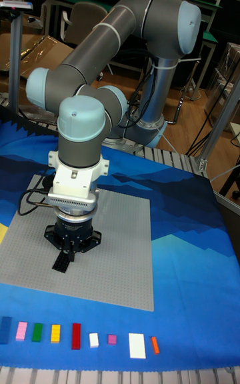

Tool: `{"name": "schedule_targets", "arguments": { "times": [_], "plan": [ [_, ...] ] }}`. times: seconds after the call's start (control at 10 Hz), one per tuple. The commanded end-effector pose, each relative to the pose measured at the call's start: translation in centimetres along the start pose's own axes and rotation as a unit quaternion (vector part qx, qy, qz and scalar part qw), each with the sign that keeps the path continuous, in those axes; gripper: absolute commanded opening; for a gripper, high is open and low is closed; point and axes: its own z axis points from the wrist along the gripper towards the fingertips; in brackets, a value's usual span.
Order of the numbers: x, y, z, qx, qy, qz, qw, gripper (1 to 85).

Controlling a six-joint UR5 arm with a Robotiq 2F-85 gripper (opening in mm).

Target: Stack small Lego blocks one on top of the other

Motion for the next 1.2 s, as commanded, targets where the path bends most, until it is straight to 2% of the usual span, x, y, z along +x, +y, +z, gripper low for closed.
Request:
{"name": "schedule_targets", "arguments": {
  "times": [0.0,0.3,0.7,0.9,1.1],
  "plan": [
    [0.0,1.1,0.1,-0.006,-0.001,0.023,0.9997,1.0],
    [-0.3,2.0,0.3,-0.016,-0.006,0.032,0.9993,1.0],
    [-1.1,1.5,0.5,-0.008,-0.020,0.026,0.9994,1.0],
    [-0.5,1.9,0.4,-0.015,-0.010,0.032,0.9993,1.0],
    [-0.5,1.5,0.4,-0.006,-0.011,0.028,0.9995,1.0]
  ]
}}
